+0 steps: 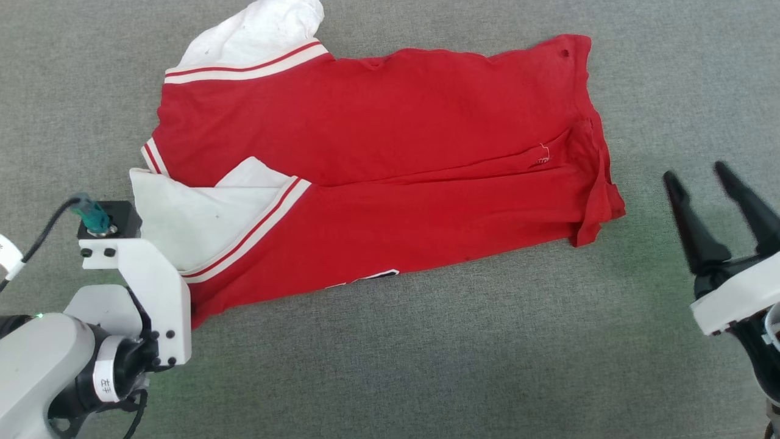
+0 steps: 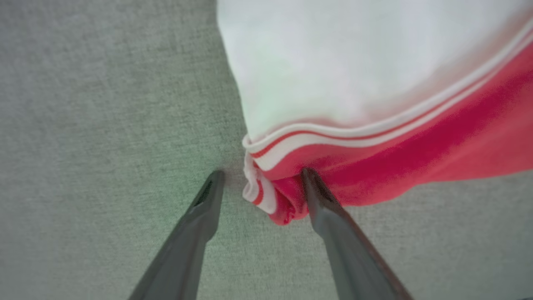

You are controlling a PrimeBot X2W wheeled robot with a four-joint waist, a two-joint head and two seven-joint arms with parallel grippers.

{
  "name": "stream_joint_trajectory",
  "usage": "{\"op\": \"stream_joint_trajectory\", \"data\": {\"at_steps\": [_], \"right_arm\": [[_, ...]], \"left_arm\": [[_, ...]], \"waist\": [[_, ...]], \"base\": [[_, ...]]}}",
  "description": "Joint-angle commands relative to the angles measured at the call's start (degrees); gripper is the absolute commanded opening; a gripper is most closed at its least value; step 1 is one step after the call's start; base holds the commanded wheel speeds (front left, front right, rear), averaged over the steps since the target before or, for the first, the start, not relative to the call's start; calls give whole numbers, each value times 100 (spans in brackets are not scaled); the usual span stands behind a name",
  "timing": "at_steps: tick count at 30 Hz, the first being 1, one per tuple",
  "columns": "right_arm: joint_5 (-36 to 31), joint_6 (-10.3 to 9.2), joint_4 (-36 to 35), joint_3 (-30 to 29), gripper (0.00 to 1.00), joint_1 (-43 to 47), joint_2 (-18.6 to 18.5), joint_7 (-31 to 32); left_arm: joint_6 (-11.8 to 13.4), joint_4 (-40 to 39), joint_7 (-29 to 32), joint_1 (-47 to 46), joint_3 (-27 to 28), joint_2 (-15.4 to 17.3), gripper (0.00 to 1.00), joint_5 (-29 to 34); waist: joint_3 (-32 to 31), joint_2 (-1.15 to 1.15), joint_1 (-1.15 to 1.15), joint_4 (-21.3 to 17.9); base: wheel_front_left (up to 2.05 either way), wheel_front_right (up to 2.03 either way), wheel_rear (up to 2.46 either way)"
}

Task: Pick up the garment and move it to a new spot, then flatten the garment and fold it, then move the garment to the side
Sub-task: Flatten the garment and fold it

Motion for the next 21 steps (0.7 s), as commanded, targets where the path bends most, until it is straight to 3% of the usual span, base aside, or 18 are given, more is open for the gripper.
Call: {"op": "stream_joint_trajectory", "data": {"at_steps": [1,6,10,21], "right_arm": [[74,-3,-46,48,100,67,0,109],[535,-2,11,254,100,125,-30,878],[750,-2,228,391,100,-80,-128,1846],[718,-2,1180,795,100,-977,-283,3222]], "left_arm": [[7,170,-87,176,23,-125,0,-135],[-200,351,-177,183,-1,-327,0,-206],[-351,345,-76,10,-165,-539,0,-105],[-603,414,-65,-314,-350,-991,0,24]], "waist": [[1,0,0,9],[-13,0,0,123],[19,0,0,292],[160,0,0,612]], "base": [[0,0,0],[0,0,0],[0,0,0],[0,0,0]]}}
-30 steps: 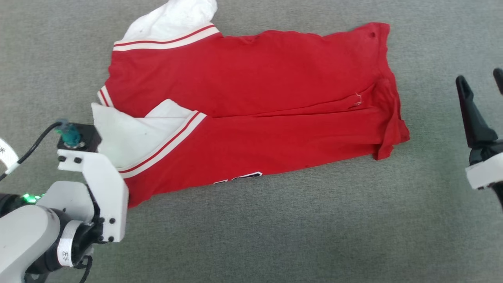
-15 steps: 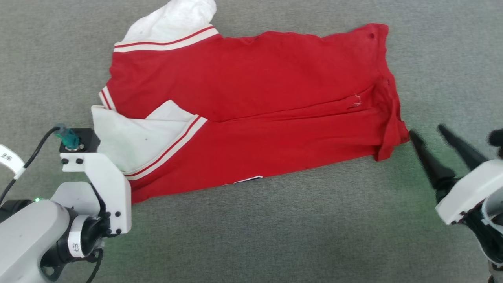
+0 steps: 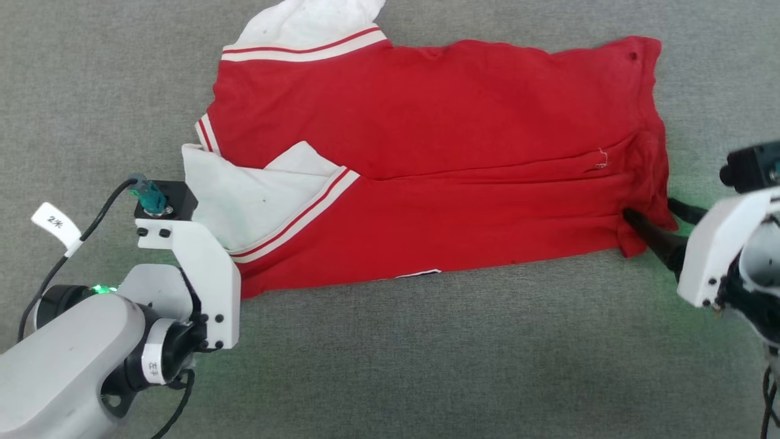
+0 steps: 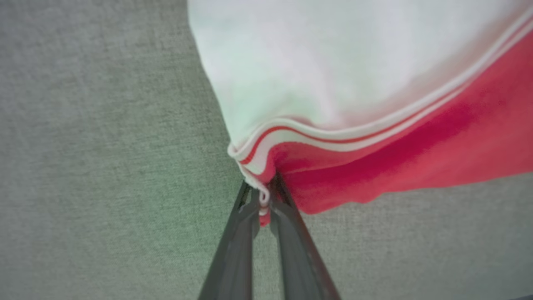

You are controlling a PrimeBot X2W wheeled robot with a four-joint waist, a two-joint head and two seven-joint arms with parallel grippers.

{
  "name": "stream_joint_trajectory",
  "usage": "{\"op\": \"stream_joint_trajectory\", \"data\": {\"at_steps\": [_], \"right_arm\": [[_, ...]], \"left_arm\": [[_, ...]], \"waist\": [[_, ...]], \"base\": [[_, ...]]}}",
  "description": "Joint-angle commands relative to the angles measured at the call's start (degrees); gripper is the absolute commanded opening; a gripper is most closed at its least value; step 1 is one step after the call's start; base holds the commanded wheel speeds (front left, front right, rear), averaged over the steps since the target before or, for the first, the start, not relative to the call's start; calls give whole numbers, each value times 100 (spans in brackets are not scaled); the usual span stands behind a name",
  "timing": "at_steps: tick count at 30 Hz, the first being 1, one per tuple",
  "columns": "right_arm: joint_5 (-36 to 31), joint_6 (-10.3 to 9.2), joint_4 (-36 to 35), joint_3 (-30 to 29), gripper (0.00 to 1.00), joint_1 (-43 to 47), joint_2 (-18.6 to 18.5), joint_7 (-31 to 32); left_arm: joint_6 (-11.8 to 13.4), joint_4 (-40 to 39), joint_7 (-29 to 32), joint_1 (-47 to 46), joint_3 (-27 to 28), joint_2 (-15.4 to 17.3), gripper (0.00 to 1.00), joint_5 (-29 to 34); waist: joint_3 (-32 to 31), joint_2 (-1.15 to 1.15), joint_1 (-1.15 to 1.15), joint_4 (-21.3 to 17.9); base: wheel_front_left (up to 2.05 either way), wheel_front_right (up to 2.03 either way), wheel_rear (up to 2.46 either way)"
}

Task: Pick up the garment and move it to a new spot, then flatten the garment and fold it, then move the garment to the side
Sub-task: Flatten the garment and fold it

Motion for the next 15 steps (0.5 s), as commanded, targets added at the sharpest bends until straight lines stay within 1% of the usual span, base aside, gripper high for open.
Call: {"op": "stream_joint_trajectory", "data": {"at_steps": [1,2,3,4,6,9,13,15], "right_arm": [[64,-1,250,160,100,-34,44,260],[90,-1,380,260,100,-70,33,471],[97,-1,466,376,48,-101,-11,657],[164,-1,546,438,0,-109,-31,814],[275,-1,590,570,0,-135,-118,1053],[343,-9,541,498,0,-183,-313,1163],[389,-16,290,294,0,-112,-521,1211],[440,-16,105,163,0,-42,-583,1263]], "left_arm": [[-88,53,43,78,-172,-187,0,-21],[-95,68,35,68,-173,-215,0,-30],[-109,82,26,59,-181,-235,0,-25],[-124,100,19,53,-185,-255,0,-11],[-128,142,-8,50,-180,-282,0,-14],[-123,183,-52,61,-132,-270,0,-34],[-32,21,-1,111,-29,-127,0,-117],[53,-137,34,114,6,5,0,-80]], "waist": [[27,0,0,41],[32,0,0,57],[40,0,0,76],[47,0,0,99],[52,0,0,126],[40,0,0,147],[-10,0,0,144],[-44,0,0,146]], "base": [[0,0,0],[0,0,0],[0,0,0],[0,0,0],[0,0,0],[0,0,0],[0,0,0],[0,0,0]]}}
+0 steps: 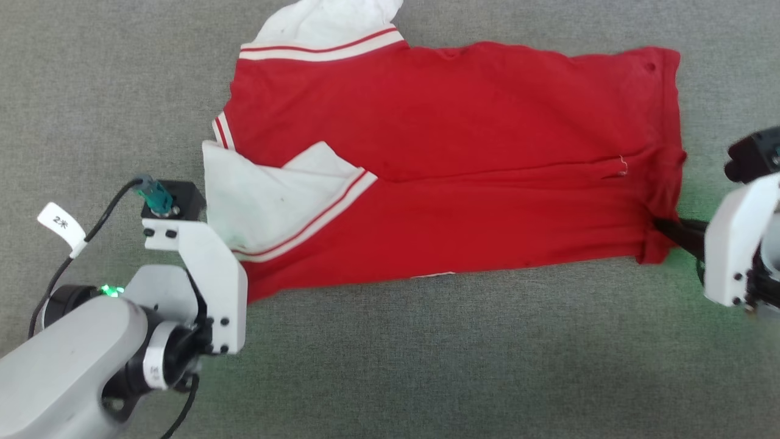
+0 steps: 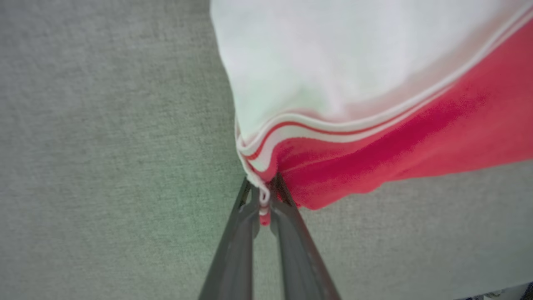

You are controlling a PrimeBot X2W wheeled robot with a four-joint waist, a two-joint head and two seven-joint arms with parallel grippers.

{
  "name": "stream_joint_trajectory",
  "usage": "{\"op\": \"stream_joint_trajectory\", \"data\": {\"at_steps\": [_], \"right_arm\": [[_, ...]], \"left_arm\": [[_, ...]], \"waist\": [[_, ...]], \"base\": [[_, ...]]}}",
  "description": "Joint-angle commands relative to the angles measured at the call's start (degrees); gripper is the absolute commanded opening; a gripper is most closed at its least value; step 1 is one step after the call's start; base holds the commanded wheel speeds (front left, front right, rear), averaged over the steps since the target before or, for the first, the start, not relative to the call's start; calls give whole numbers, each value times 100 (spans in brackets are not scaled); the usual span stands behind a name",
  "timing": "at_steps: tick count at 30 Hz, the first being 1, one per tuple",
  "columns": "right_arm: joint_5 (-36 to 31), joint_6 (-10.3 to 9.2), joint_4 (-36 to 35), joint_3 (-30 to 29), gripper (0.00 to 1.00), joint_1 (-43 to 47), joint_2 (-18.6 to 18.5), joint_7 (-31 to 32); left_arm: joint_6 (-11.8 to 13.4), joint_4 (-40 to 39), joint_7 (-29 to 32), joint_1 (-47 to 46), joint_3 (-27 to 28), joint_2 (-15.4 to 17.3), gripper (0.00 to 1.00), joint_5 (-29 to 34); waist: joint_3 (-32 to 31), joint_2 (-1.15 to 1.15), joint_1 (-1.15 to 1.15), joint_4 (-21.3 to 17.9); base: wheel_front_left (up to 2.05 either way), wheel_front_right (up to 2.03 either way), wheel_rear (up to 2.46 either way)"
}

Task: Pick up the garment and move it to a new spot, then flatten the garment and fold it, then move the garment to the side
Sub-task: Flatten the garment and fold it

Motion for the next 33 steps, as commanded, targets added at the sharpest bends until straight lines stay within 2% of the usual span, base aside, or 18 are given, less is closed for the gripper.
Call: {"op": "stream_joint_trajectory", "data": {"at_steps": [1,2,9,14,16,20,21,22,23,24,28,33], "right_arm": [[5,-34,-20,-72,0,258,-106,143],[5,-34,-20,-72,0,258,-106,143],[98,-33,-850,-578,0,820,-204,580],[132,-33,-1323,-934,0,1312,-135,1000],[55,-33,-1445,-1036,0,1456,-84,1064],[-42,-32,-1490,-1026,0,1604,129,1016],[-73,-32,-1447,-983,0,1602,175,968],[-113,-31,-1416,-938,16,1595,206,918],[-160,-23,-1392,-913,100,1566,238,828],[-200,-21,-1348,-880,100,1549,265,775],[-261,-21,-1322,-867,100,1530,274,564],[-362,-20,-1515,-1066,100,1554,294,135]], "left_arm": [[86,-120,96,133,-33,89,0,-21],[86,-120,96,133,-33,89,0,-21],[572,-939,342,337,-49,643,0,86],[826,-1378,487,570,-165,743,0,13],[846,-1406,472,618,-202,699,0,17],[701,-1157,380,690,-217,534,0,-56],[647,-1085,346,691,-199,498,28,-94],[605,-1012,297,666,-153,475,55,-103],[562,-956,260,626,-128,479,85,-98],[525,-920,216,586,-82,482,100,-111],[457,-976,178,439,102,642,100,-126],[504,-1269,305,192,348,1002,100,-134]], "waist": [[-34,0,0,1],[-34,0,0,1],[-124,0,0,24],[-113,0,0,59],[-92,0,0,67],[-67,0,0,56],[-73,0,0,42],[-76,0,0,31],[-83,0,0,18],[-99,0,0,3],[-187,0,0,-58],[-317,0,0,-169]], "base": [[0,0,0],[0,0,0],[0,0,0],[0,0,0],[0,0,0],[0,0,0],[0,0,0],[0,0,0],[0,0,0],[0,0,0],[0,0,0],[0,0,0]]}}
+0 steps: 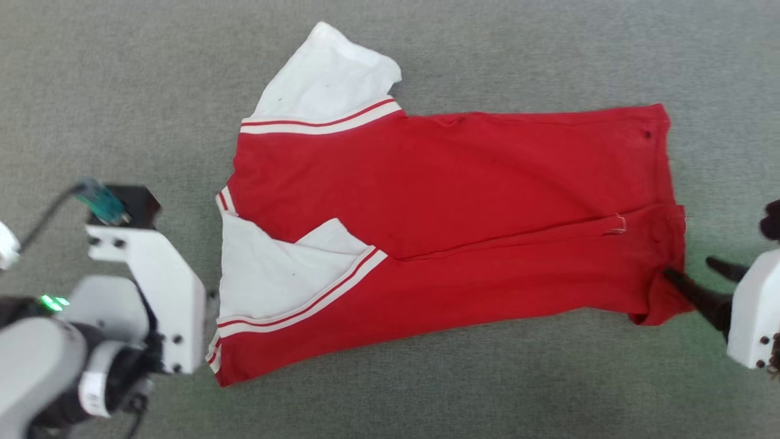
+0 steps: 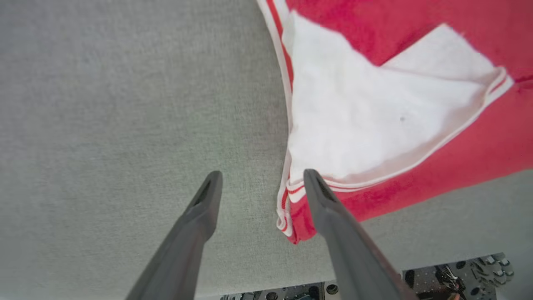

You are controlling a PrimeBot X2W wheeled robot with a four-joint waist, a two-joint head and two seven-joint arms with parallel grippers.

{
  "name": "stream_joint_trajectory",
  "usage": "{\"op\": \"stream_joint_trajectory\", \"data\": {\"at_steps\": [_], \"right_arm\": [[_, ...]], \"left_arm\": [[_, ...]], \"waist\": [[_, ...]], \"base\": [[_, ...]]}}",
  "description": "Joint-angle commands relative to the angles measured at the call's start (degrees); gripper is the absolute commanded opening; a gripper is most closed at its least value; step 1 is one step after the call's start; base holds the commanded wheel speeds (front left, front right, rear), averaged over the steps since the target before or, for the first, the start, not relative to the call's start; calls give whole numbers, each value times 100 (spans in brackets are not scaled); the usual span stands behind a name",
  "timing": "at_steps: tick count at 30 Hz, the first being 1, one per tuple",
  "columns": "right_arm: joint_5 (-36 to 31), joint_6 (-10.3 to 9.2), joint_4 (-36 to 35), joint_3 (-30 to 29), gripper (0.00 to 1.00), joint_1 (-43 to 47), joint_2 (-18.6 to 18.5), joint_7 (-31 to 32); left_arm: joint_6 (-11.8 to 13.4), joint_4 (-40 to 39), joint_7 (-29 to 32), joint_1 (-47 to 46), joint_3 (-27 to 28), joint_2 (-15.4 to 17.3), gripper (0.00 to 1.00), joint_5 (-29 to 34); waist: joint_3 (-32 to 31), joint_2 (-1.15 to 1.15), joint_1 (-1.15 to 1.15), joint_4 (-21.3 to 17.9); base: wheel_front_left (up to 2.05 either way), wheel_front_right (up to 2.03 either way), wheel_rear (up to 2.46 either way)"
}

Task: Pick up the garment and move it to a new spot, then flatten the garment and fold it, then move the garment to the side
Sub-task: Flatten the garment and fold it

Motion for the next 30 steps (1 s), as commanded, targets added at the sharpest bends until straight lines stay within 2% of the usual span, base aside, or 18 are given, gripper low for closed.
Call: {"op": "stream_joint_trajectory", "data": {"at_steps": [1,4,9,13,14,22,27,30], "right_arm": [[-92,-3,-111,-78,100,42,36,-206],[-186,-3,-275,-195,100,-1,118,-637],[-419,-3,-419,-166,100,-192,318,-1617],[-692,-3,-346,-24,100,-406,507,-2569],[-692,-3,-346,-24,100,-406,507,-2569],[-1331,-3,0,272,100,-888,997,-4457],[-1471,-3,296,540,100,-991,1219,-5007],[-1447,-3,440,685,100,-1024,1265,-5114]], "left_arm": [[8,-92,37,-167,117,130,100,1],[-83,-122,54,-403,284,289,100,51],[-569,261,-181,-932,498,267,100,249],[-1092,902,-324,-1435,512,37,100,408],[-1092,902,-324,-1435,512,37,100,408],[-2241,2608,-773,-2458,423,-643,100,720],[-2893,3710,-1003,-2941,344,-924,100,849],[-3162,4329,-944,-3125,294,-1064,100,802]], "waist": [[-74,0,0,-81],[-130,0,0,-195],[-162,0,0,-489],[-137,0,0,-782],[-137,0,0,-782],[43,0,0,-1462],[225,0,0,-1850],[345,0,0,-2021]], "base": [[0,0,0],[0,0,0],[0,0,0],[0,0,0],[0,0,0],[0,0,0],[0,0,0],[0,0,0]]}}
